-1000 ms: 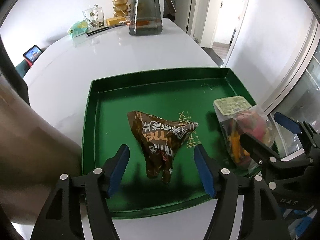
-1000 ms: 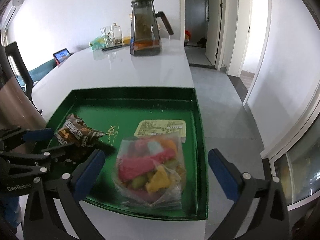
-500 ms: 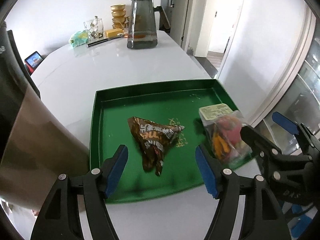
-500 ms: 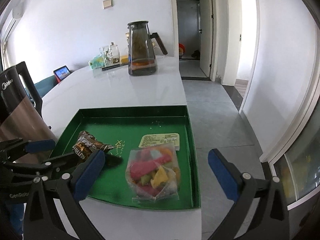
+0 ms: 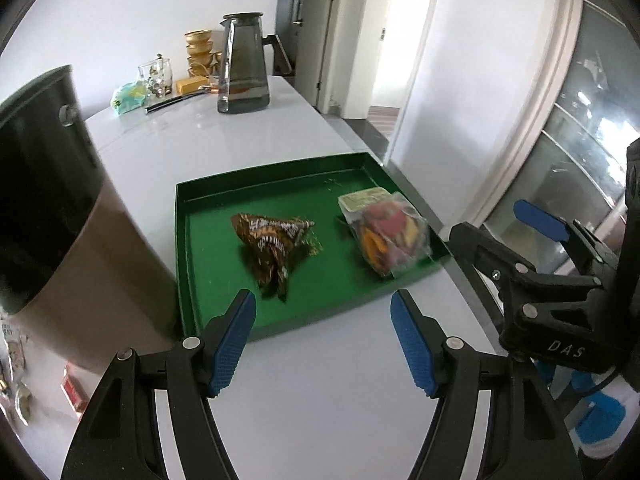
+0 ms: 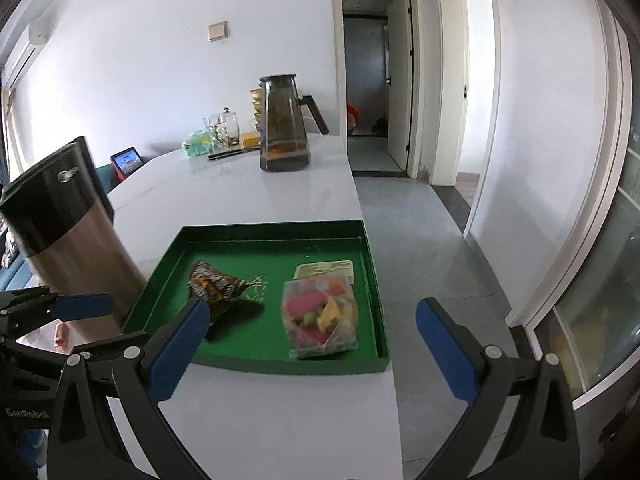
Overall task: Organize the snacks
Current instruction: 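Withdraw both grippers from the tray back toward the remaining snacks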
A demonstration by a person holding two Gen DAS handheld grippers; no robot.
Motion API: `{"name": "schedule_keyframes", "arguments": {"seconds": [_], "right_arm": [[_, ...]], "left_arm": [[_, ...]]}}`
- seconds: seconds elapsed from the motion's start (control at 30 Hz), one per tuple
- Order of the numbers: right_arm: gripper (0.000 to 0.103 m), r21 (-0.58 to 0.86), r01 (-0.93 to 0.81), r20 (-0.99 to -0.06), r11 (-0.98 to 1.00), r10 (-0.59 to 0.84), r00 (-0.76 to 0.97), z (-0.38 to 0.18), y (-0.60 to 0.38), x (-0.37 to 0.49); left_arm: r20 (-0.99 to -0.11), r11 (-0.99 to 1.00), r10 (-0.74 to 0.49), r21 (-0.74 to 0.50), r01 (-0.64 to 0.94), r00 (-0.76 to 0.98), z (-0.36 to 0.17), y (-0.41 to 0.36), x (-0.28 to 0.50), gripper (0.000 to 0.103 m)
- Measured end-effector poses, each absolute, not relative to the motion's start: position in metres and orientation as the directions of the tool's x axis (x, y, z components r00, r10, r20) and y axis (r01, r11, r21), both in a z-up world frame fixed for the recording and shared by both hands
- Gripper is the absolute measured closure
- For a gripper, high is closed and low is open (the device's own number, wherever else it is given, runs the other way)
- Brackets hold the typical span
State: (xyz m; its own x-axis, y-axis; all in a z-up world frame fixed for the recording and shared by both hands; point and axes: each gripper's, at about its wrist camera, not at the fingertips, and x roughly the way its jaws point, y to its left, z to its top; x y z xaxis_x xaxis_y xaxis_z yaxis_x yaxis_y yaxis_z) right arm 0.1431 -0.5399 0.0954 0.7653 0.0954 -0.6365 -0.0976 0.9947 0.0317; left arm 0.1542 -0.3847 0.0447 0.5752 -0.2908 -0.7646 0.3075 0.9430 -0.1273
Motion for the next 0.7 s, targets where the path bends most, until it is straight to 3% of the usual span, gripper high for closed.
{"name": "schedule_keyframes", "arguments": {"seconds": [0.37, 0.7], "right_arm": [[0.0, 0.008, -0.119, -0.627, 0.993, 0.098, 0.773, 0.118, -0.487, 0.086], [0.0, -0.035, -0.074, -0.609, 0.997, 0.037, 0.792, 0.146, -0.377, 0.043]], "left_arm": [[-0.744, 0.942, -0.29, -0.11, 0.318, 0.601, 0.058, -0.301, 0.108, 0.039], [-0.716, 0.964, -0.259, -0.145, 0.225, 0.649, 0.068, -0.125, 0.071, 0.039]]}}
